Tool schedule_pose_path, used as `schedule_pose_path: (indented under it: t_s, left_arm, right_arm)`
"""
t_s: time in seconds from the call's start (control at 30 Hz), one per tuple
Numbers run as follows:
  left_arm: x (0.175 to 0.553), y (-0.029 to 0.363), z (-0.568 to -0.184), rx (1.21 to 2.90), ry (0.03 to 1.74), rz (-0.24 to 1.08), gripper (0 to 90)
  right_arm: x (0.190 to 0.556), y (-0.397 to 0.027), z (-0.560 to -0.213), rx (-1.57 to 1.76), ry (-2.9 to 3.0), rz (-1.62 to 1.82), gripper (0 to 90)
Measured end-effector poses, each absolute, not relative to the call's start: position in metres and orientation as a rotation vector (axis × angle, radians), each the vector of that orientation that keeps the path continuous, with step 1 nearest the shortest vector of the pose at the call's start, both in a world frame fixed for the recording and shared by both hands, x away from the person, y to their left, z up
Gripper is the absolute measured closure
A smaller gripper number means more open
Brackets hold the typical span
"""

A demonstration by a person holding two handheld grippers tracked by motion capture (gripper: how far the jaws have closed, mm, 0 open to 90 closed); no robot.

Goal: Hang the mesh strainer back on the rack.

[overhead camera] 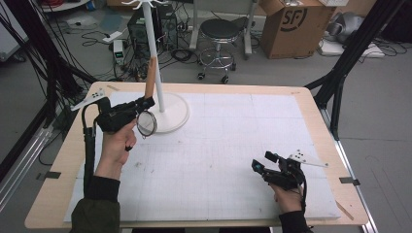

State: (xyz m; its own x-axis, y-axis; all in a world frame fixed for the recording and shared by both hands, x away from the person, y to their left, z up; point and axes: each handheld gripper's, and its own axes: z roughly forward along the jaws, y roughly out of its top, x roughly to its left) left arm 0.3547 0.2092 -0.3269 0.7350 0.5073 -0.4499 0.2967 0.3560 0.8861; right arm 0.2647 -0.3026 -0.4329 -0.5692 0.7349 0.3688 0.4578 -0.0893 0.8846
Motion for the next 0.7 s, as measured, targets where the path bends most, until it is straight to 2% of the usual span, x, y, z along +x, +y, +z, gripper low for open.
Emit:
schedule_pose_path:
  t_s: [0.2,0.37,0.7]
  left_arm:
    - [0.357,0.219,-0.321,1.205,0.8,0.184,71.4]
    - [0.36,0.22,-0.304,1.214,0.788,0.257,71.3]
    - [0.363,0.223,-0.278,1.161,0.751,0.299,71.3]
  right_arm:
    - [0.264,-0.306,-0.433,1.322,1.922,1.72,18.2]
    - [0.264,-0.306,-0.434,1.325,1.931,1.718,18.3]
    - [0.264,-0.308,-0.435,1.333,1.922,1.723,18.3]
